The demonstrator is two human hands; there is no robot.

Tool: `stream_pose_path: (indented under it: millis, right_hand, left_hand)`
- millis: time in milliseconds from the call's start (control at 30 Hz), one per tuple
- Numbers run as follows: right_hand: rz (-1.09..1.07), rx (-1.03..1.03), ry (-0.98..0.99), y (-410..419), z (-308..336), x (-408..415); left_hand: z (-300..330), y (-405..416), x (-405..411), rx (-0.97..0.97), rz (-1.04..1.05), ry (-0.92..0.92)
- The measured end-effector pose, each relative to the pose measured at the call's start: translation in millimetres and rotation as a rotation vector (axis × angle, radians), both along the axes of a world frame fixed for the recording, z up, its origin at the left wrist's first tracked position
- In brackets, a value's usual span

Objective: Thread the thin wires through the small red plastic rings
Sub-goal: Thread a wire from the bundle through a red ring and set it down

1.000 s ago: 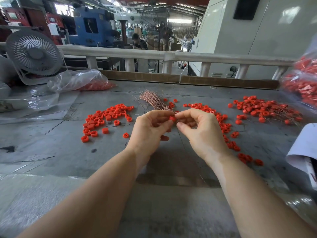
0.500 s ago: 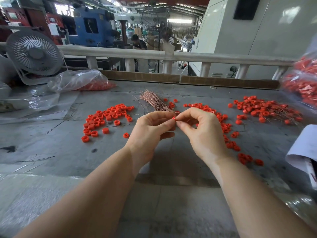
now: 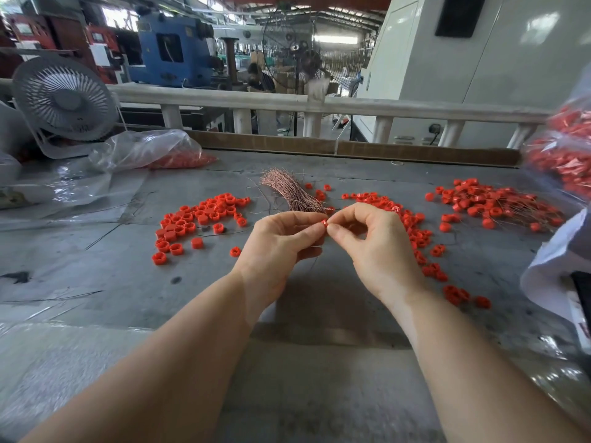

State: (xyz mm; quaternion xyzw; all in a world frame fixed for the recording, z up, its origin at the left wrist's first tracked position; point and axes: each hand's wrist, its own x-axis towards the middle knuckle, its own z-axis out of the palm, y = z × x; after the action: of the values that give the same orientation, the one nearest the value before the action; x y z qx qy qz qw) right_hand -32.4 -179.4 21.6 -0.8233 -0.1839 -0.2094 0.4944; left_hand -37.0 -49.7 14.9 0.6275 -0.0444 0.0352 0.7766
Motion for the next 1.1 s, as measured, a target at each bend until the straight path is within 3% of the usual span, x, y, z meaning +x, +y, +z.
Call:
stream_pose_path:
  millis: [100,333,467,767,833,1000,1100]
  right_hand:
    - [-0.04,-0.131,-0.006,0.9,-1.7,0.3]
    - [-0.028,-0.128,0.161,-0.5,-1.2,1.2]
    - [-0.006,0.082,0.217,-3.8,1.2,4.9]
    - [-0.089,0.11,0.136,-5.6,-0.5,7.6]
    - [-0.156,0.005,0.106,-7.5,-2.2,7.5]
    - [-0.325,-0.479,0.151,-5.7,-8.9,3.4]
    - [-0.33,-0.549,0.178,-7.3,-8.9,2.8]
  left_hand:
    - [-1.5,-0.8,0.4,0.101,0.038,-0.047]
    - [0.1,-2.8,-0.2,0.212,0.04,-0.116]
    - [-0.5,-2.5,-0.1,0.229,0.063,-0.122]
    - [3.4,-0.4,0.2,-0.143,-0.021,0.018]
    - [4.1,-0.4,0.2,-0.209,-0.051,0.036]
    - [4.0,1.1,0.7,-0.293,-0.097,0.058]
    - [4.3,0.1,1.1,-0.297,-0.114,0.064]
